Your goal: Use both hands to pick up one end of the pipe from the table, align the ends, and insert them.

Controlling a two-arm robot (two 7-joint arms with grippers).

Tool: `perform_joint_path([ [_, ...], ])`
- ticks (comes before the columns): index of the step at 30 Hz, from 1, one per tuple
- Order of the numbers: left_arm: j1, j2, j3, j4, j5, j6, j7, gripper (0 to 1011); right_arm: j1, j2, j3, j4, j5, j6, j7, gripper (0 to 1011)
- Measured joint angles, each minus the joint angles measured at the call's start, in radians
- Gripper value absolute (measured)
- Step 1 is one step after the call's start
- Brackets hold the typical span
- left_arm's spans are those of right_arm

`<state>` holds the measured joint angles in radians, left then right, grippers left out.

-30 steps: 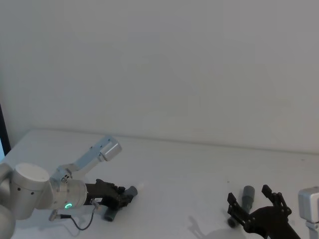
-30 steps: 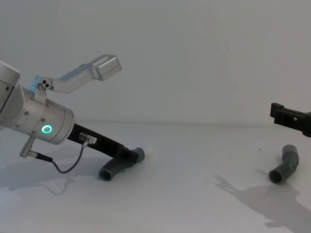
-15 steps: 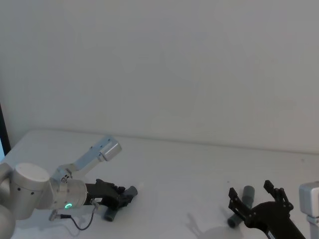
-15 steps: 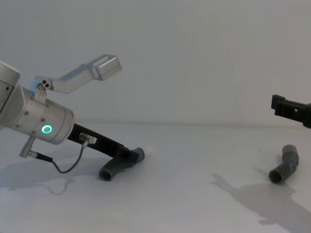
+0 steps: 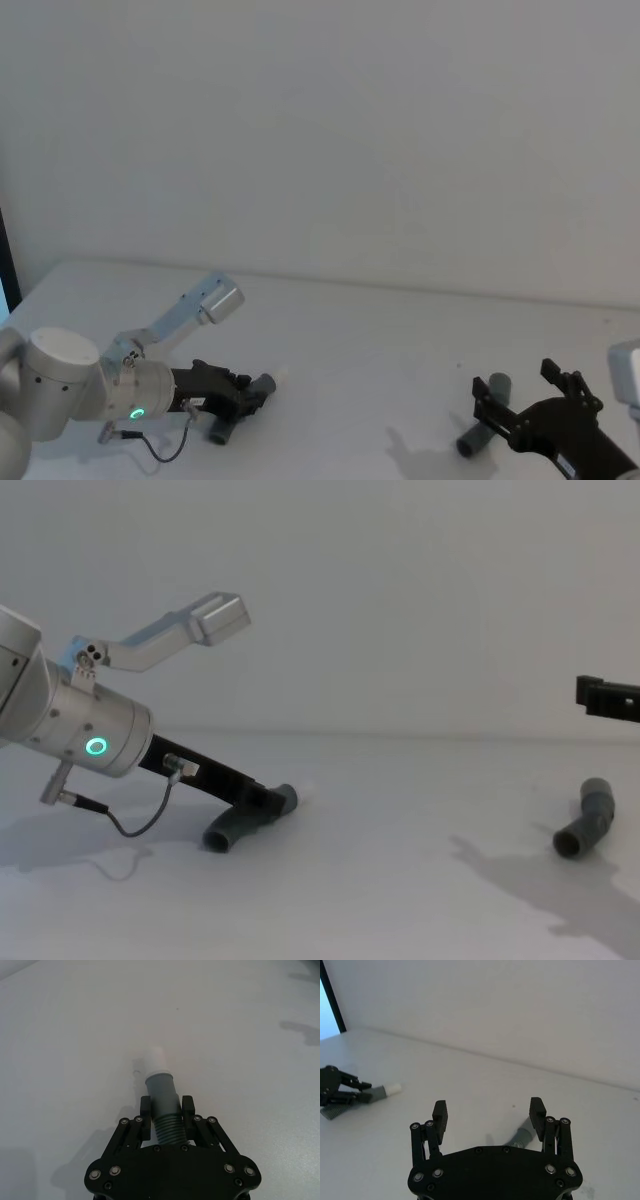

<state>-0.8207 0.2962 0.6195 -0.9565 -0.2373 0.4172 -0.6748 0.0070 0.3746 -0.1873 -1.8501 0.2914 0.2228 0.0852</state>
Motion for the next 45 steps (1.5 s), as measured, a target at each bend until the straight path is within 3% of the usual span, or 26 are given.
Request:
perform_joint_path([
  [11, 0.000, 0.000, 0.000, 0.000, 0.000, 0.000, 0.000, 330, 0.047, 0.035, 0.030, -0.003, 0.047, 0.160, 0.052, 1001],
  [23, 0.000, 0.000, 0.000, 0.000, 0.000, 0.000, 0.000, 330, 0.129, 0.019, 0.019, 0.045, 0.064, 0.299, 0.064, 1002],
  [33, 0.000, 0.000, 0.000, 0.000, 0.000, 0.000, 0.000, 330, 0.184, -0.010, -0.006, 0.101, 0.049, 0.344, 0.047, 1001],
  [45, 0.000, 0.000, 0.000, 0.000, 0.000, 0.000, 0.000, 330, 0.235, -0.065, -0.027, 0.181, -0.008, 0.346, -0.032, 1001],
])
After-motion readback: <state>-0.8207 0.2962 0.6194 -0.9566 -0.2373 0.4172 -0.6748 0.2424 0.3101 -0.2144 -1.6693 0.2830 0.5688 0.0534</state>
